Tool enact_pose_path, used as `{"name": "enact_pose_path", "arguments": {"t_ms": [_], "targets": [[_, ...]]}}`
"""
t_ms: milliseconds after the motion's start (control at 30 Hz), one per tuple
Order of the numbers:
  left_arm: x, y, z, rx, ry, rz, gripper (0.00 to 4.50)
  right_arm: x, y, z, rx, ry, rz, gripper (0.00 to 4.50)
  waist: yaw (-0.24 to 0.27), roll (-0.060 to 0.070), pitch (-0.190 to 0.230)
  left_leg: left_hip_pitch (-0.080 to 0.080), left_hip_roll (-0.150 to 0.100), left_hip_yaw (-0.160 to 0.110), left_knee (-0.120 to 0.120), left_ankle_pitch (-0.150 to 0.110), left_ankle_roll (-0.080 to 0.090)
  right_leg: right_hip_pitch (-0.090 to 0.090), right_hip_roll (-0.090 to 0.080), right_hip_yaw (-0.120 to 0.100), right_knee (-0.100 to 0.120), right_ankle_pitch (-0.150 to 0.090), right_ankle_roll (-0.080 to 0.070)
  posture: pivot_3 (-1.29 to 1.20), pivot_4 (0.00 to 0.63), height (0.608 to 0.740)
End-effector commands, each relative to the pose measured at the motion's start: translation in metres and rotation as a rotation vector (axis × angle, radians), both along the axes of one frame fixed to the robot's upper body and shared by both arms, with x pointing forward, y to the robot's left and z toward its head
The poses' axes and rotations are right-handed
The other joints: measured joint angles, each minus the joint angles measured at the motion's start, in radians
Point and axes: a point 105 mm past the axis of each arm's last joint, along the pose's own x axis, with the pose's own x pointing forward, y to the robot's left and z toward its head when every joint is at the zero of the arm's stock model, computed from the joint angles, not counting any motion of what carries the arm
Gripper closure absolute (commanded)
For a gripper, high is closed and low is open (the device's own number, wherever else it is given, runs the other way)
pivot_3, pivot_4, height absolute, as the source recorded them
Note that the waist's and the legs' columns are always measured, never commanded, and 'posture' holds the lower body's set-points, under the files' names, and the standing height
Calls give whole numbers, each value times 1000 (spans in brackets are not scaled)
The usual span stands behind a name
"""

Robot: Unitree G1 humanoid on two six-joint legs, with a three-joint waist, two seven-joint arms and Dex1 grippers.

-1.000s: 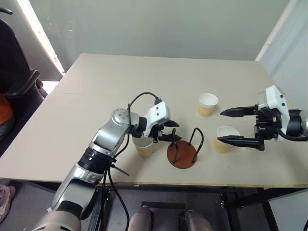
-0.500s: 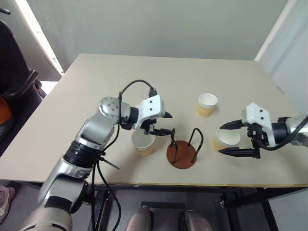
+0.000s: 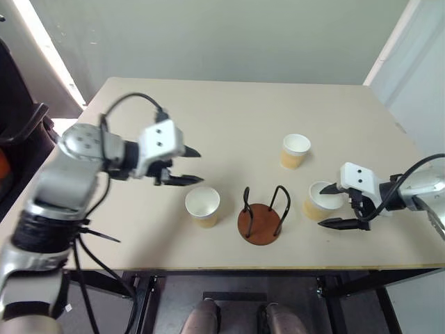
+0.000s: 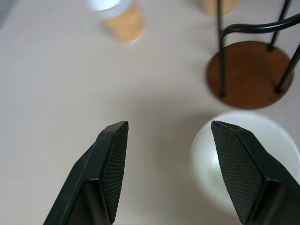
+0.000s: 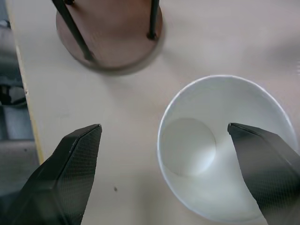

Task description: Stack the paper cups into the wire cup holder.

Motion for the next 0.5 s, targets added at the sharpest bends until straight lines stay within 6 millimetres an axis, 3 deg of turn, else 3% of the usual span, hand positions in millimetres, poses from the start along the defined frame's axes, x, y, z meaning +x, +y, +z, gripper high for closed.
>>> {"name": "enact_pose_path", "arguments": {"t_ms": [33, 100, 200, 233, 300, 500], "targets": [[-22, -4, 9, -26, 9, -65, 548, 1, 2, 1, -38, -29, 24, 0, 0, 0, 0, 0, 0, 0, 0, -1, 0, 0, 0, 0, 0, -1, -1, 0, 150, 740], [-27, -6, 3, -18, 15, -69, 25, 3, 6, 0, -37, -32, 35, 0, 0, 0, 0, 0, 0, 0, 0, -2, 0, 0, 0, 0, 0, -1, -2, 0, 150, 740], [-31, -7, -1, -21, 24, -73, 25, 6, 8, -2, -54, -36, 42, 0, -2, 0, 0, 1, 0, 0, 1, -3, -1, 0, 0, 0, 1, -1, -2, 0, 150, 740], [-32, -7, -1, -23, 24, -66, 2, 7, 8, -2, -60, -41, 44, 185, -2, 0, 0, 2, 1, 0, 1, -3, -1, 0, 0, 0, 2, -2, -3, 0, 150, 740], [-32, -5, -2, -23, 24, -54, 0, 9, 9, -2, -67, -46, 47, 613, -3, 0, 0, 3, 1, 0, 0, -3, -1, 0, 0, 0, 3, -2, -5, 0, 150, 740], [-33, 2, -2, -24, 25, -13, 0, 11, 9, 13, -95, -85, 86, 2752, -8, 0, 0, 4, 1, 0, 0, -4, -3, 0, 0, 0, 3, -5, -10, 0, 150, 740]]}}
